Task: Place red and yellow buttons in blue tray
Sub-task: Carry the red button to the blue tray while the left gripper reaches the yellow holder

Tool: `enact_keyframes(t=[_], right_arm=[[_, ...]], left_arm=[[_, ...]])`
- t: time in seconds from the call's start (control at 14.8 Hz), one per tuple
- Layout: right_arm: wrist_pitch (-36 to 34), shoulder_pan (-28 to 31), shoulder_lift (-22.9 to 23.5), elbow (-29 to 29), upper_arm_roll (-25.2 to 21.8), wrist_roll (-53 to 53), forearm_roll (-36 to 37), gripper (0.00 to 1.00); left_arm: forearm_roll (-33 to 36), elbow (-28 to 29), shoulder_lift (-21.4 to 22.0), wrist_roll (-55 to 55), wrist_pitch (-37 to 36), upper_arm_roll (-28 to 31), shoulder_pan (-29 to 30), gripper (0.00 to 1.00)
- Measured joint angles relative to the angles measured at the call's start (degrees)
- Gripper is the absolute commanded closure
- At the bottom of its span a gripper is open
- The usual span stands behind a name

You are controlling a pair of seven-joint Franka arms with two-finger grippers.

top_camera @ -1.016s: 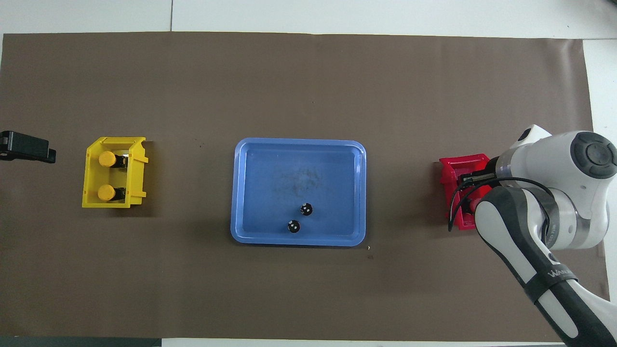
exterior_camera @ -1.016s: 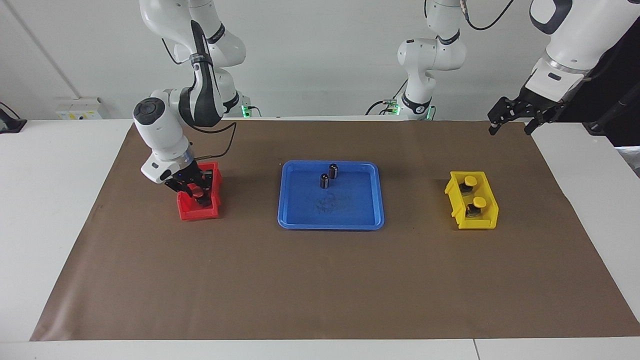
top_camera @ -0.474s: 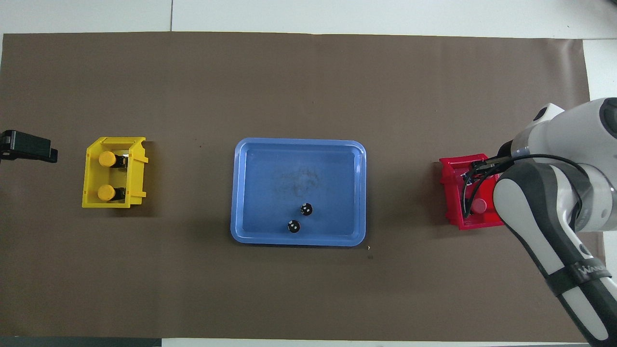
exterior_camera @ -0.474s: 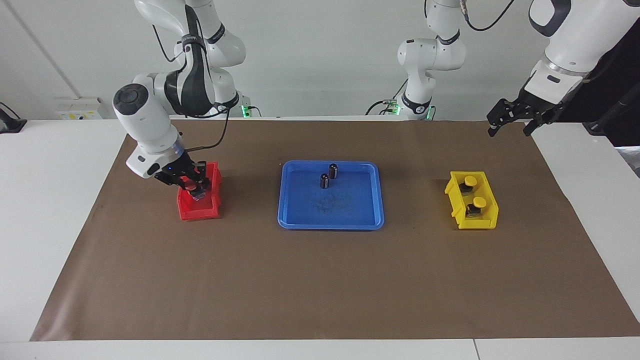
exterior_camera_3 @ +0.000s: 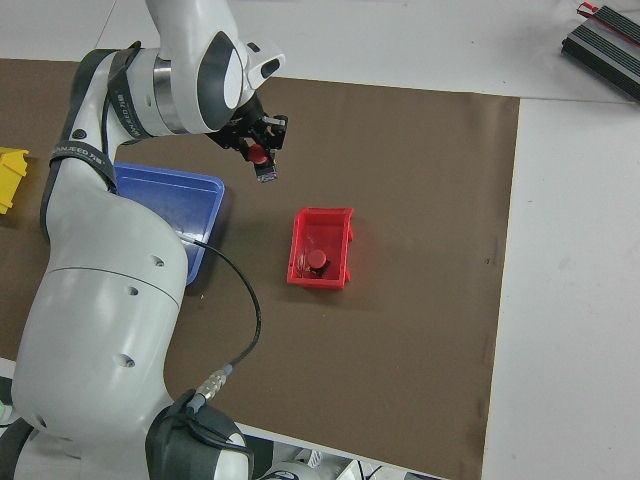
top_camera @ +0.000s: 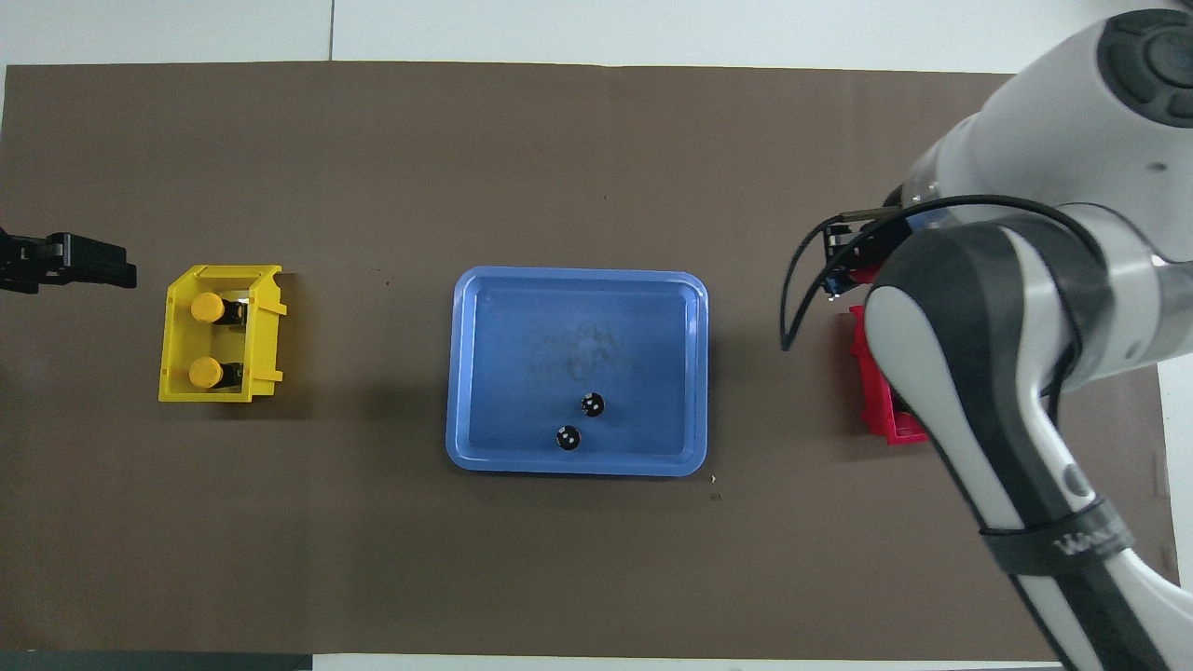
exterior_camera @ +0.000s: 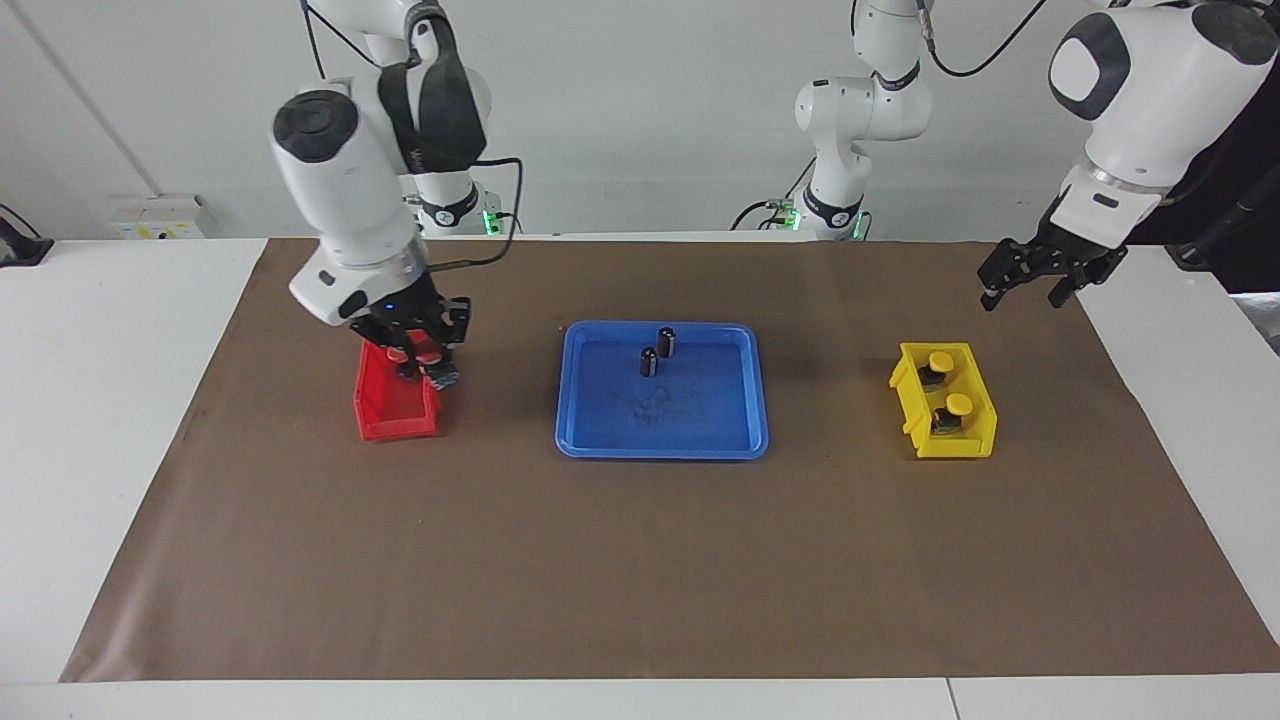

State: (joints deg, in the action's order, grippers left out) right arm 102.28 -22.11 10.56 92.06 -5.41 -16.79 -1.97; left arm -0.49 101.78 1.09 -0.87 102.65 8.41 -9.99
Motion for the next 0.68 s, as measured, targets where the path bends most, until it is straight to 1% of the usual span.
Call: enact_keyframes(t=[0.07, 0.27, 0.41, 0.68], right_arm=[[2.67, -3.31, 1.25, -0.48, 0.19, -4.99, -0.78, 0.74], [8.76, -10.74, 4.72, -0.71, 0.42, -16.05, -1.79, 0.74], [10.85, -13.18, 7.03, -0.64, 0.41, -18.65, -1.79, 0.74], [13.94, -15.21, 10.98, -0.44, 0.34, -20.27, -1.79, 0.72]], left_arm=[[0.00, 1.27, -1.05, 0.00, 2.18, 0.00, 0.00, 0.16], [0.00, 4.96, -4.21, 0.00, 8.72, -0.01, 0.00, 0.28], [0.00, 6.53, -6.38, -0.01, 12.22, -0.02, 0.00, 0.30], [0.00, 9.40, -9.53, -0.01, 18.56, 0.00, 0.45, 0.31]])
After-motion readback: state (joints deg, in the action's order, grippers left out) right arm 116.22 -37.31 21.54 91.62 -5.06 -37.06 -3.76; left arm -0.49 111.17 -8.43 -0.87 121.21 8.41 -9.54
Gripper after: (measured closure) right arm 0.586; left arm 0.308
